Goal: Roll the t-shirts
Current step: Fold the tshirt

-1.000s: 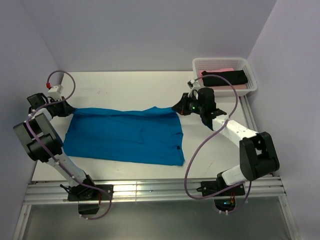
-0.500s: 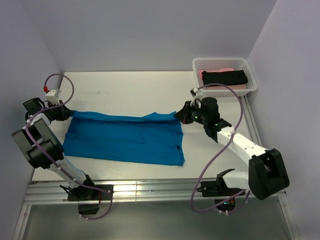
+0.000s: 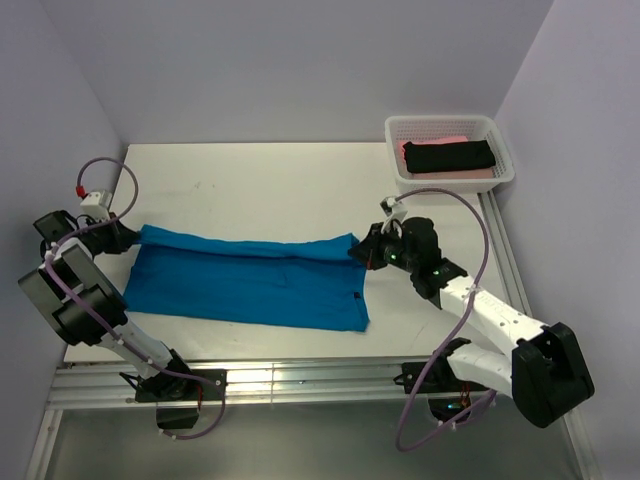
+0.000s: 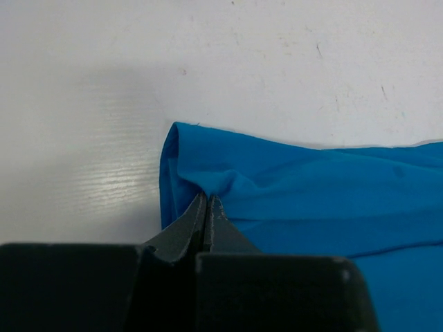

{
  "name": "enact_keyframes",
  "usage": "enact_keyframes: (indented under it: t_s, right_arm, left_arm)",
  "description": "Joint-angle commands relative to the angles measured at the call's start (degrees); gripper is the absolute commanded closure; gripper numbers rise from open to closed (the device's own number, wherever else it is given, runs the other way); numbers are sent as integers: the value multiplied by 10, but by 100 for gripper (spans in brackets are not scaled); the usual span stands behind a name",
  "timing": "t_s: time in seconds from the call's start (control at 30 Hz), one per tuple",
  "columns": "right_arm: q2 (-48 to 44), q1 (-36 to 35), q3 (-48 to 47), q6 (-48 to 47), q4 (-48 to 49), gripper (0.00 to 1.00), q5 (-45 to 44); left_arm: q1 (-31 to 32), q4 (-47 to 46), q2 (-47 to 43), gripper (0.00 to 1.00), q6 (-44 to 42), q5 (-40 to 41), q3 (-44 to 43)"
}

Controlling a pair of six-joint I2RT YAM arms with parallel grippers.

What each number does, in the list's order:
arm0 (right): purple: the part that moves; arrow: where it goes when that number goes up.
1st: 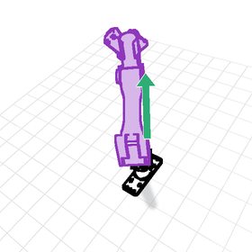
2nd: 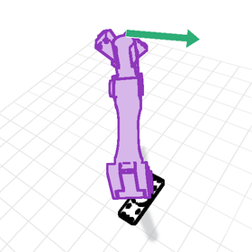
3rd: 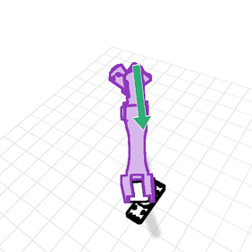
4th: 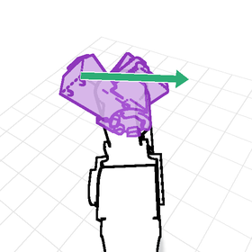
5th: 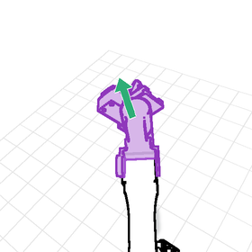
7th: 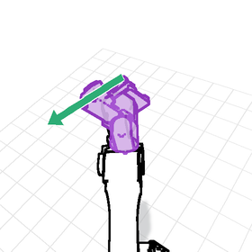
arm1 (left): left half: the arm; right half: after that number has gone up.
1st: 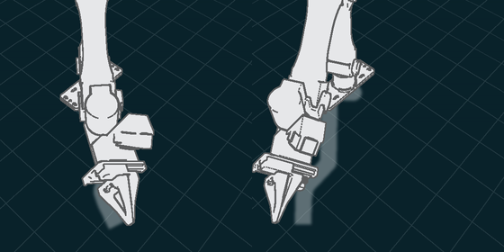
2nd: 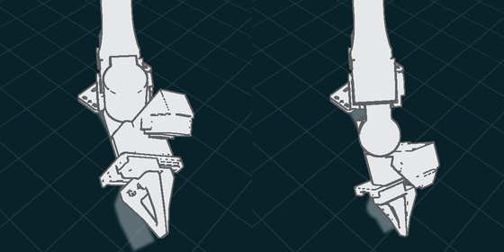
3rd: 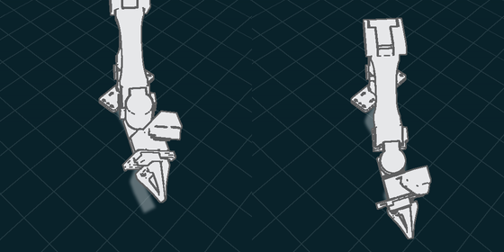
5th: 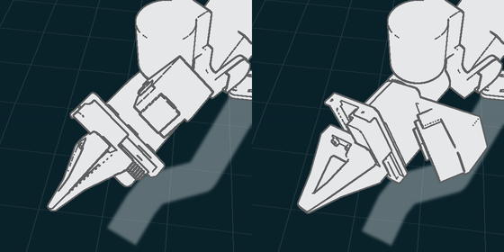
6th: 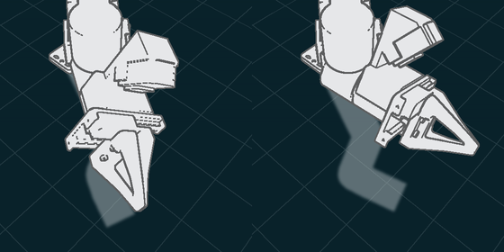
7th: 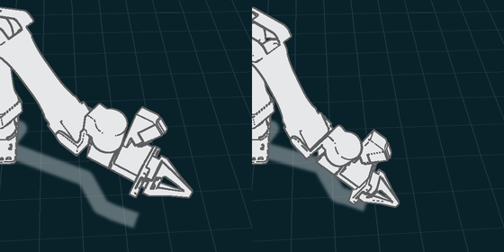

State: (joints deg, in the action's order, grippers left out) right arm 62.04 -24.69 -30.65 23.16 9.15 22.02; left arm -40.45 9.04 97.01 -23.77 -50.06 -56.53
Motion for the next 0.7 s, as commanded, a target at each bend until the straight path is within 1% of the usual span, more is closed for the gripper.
enact_keyframes:
  t_s: [0.0, 0.33, 0.67]
  right_arm:
    - [-25, -16, 15, 14, 10, 100, -22]
    - [-73, -39, 39, 25, -9, 100, -46]
    - [-108, -53, 67, 41, -21, 100, -53]
  left_arm:
    - [-16, 15, 2, 100, -35, -38, -4]
    - [-24, 49, 4, 100, -79, -50, 5]
    - [-24, 56, 9, 100, -95, -40, 10]
